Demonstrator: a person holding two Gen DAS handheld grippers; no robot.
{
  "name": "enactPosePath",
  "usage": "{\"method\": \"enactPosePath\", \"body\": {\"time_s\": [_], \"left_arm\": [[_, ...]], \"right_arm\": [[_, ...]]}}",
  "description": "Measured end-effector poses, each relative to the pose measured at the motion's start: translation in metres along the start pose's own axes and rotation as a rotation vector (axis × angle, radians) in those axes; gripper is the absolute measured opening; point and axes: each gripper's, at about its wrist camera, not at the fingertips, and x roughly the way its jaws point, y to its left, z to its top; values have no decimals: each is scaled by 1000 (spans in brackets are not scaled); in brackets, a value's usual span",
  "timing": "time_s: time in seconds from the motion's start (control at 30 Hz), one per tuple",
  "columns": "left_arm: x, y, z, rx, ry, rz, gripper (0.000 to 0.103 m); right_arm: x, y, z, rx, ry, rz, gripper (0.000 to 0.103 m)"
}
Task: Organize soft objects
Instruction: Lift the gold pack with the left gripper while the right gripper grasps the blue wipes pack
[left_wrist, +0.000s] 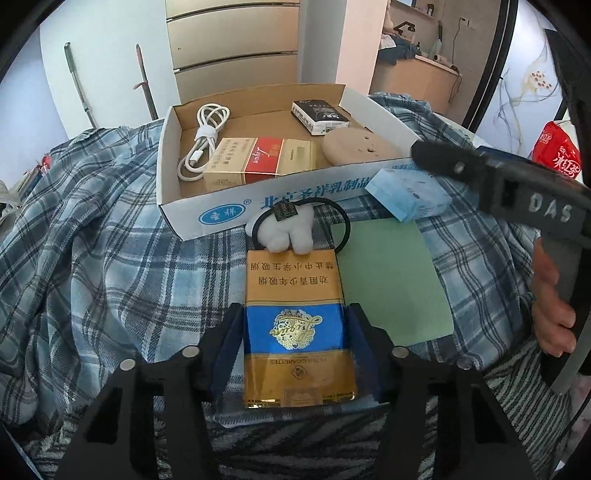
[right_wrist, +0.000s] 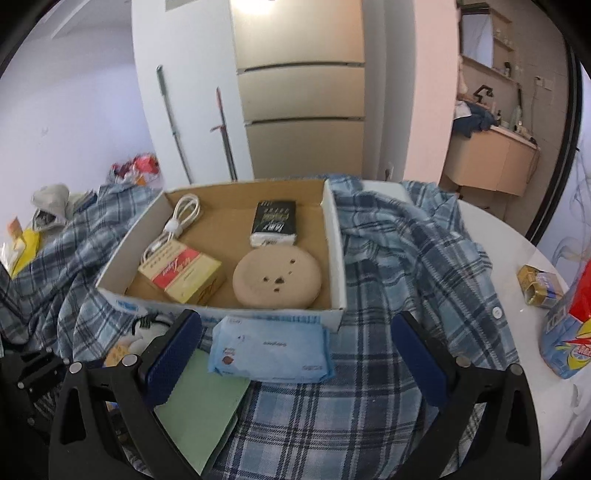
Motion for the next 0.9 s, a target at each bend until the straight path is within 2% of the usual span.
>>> {"method": "enactPosePath", "body": {"time_s": [0.3,0.47,0.57,0.7,0.8,0.9], "left_arm": [[-30,-3,-2,8,-130,28,54],[-57,-2,-3,-10,-301,58,54],[-69,-2,-5,-3,-367,57,54],[-73,-6,-5,12,-390,60,54],[-76,-2,-4,-13,-415,62,54],[-78,4,-4,-43,-434,63,54]], "right_arm": [[21,0,-2,6,106,44,102],[26,3,-4,-6,136,62,102],[28,5,-5,-19,145,57,102],[33,9,-6,-36,174,57,94],[38,12,-6,-43,196,56,83],[36,11,-7,-46,188,53,78]]}}
